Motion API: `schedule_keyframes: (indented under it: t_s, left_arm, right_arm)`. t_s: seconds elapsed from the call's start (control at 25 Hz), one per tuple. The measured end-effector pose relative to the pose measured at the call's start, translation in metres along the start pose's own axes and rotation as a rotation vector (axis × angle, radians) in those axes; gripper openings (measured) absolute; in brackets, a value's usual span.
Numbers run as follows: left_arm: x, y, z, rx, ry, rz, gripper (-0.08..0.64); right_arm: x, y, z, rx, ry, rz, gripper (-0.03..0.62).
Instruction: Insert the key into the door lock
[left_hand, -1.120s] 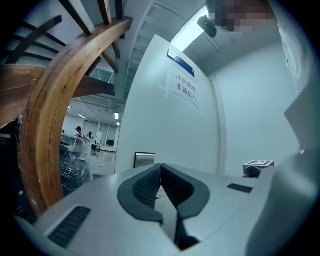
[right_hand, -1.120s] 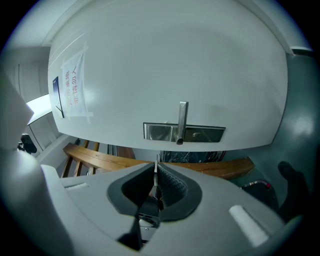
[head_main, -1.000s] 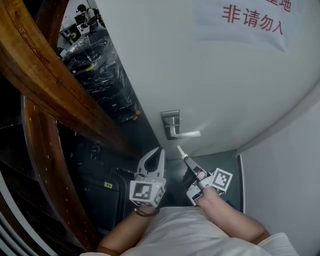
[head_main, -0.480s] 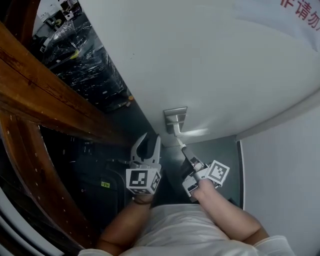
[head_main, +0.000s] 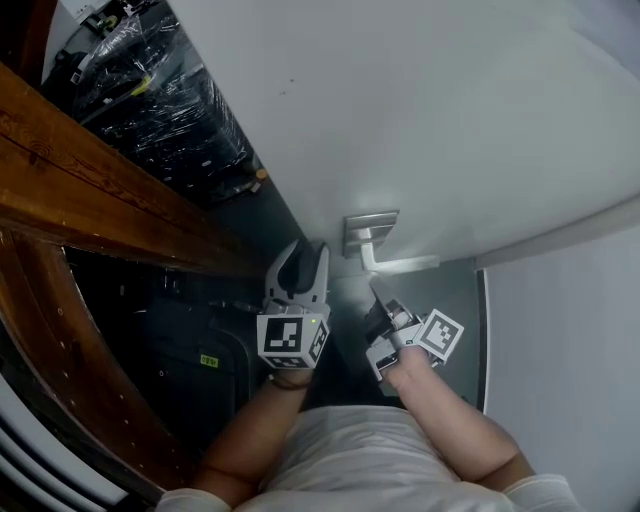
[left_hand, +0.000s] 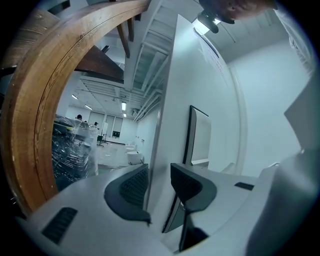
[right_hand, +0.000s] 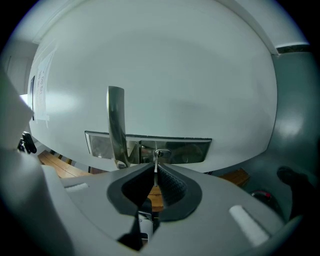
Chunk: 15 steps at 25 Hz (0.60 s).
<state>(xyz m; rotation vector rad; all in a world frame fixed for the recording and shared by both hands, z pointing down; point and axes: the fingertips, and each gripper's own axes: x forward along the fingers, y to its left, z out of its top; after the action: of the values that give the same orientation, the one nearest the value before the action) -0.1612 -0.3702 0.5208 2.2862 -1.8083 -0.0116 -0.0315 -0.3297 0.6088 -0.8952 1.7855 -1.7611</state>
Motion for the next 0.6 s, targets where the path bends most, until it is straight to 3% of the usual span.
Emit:
schedule_keyframes:
  t_s: [0.6]
  left_arm:
    - [0.007,0.001,0.002,-0.015,-0.007,-0.033,0.126]
  right_arm:
    - [-0.003,-0.009,0.002,-0.02,-0.012,-0.03,0.025]
